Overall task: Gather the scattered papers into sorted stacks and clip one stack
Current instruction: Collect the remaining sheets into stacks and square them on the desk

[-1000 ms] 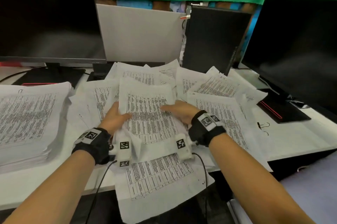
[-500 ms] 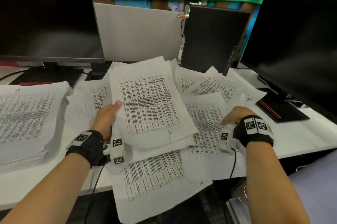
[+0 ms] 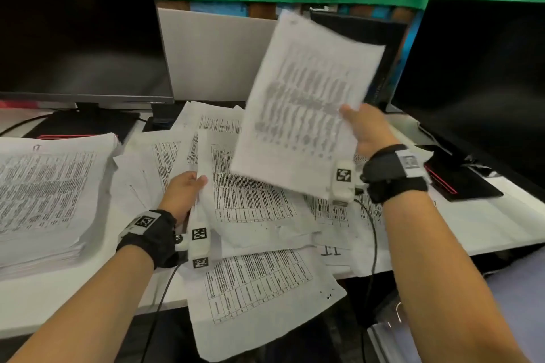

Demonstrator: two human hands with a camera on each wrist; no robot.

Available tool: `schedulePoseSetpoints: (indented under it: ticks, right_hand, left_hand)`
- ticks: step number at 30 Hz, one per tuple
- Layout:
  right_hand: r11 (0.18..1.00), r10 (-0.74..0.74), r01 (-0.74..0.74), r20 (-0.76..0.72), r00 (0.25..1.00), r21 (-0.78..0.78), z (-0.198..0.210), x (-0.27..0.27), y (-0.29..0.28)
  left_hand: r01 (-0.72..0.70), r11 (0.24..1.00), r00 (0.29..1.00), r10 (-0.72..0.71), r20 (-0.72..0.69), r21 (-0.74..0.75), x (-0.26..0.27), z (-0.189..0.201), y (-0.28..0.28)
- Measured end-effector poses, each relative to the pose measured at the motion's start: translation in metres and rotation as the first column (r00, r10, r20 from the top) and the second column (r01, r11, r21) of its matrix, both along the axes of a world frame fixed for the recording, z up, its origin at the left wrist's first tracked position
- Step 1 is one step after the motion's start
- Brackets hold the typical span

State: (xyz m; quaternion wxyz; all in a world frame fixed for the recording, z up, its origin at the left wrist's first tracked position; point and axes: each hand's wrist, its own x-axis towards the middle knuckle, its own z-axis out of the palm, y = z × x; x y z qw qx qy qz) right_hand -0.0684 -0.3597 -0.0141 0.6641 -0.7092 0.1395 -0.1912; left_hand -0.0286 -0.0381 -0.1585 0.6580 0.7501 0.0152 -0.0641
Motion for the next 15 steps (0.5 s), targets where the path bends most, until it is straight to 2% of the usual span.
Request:
schedulePoseSetpoints:
  ticks: [2, 4, 7, 8, 10, 12, 13, 15]
  right_hand:
    - [0.968, 0.104, -0.139, -0.173, 0.979, -0.207, -0.025, 0.007, 0.028]
    - [0.907, 0.111, -0.215, -0.285, 0.952, -0.363, -0.054, 0.016, 0.05]
    - [0.876, 0.128, -0.279, -0.368, 0.921, -0.393, -0.084, 0.028, 0.068]
    - [0.858, 0.106, -0.288, -0.402, 0.909, -0.425, -0.089, 0.03, 0.07]
    - [0.884, 0.084, -0.284, -0.472, 0.878, -0.37, -0.099, 0.032, 0.063]
    - [0.94, -0.027, -0.139, -0.475, 0.879, -0.31, -0.105, 0.031, 0.042]
    - [0.94, -0.195, 0.031, -0.462, 0.865, -0.339, -0.105, 0.029, 0.027]
    - [0.844, -0.517, 0.358, -0.429, 0.741, -0.4, -0.103, 0.016, -0.008]
  left_hand:
    - [-0.002, 0.999, 1.0, 0.002, 0.0, 0.05, 0.002, -0.003, 0.001]
    - [-0.016, 0.997, 1.0, 0.016, 0.003, 0.072, 0.006, -0.006, 0.002]
    - [-0.044, 0.998, 0.997, 0.041, -0.068, -0.05, 0.007, -0.005, 0.002]
    - [-0.025, 0.994, 0.995, 0.014, -0.101, -0.108, 0.005, -0.004, 0.003]
    - [0.028, 0.985, 0.989, -0.052, -0.135, -0.173, 0.002, -0.001, 0.004]
    - [0.102, 0.991, 0.989, -0.11, -0.095, -0.09, 0.002, 0.0, 0.003]
    - [0.136, 0.991, 0.989, -0.136, -0.055, 0.005, 0.002, 0.002, 0.001]
    - [0.147, 0.984, 0.989, -0.145, -0.027, 0.098, 0.002, 0.002, -0.003]
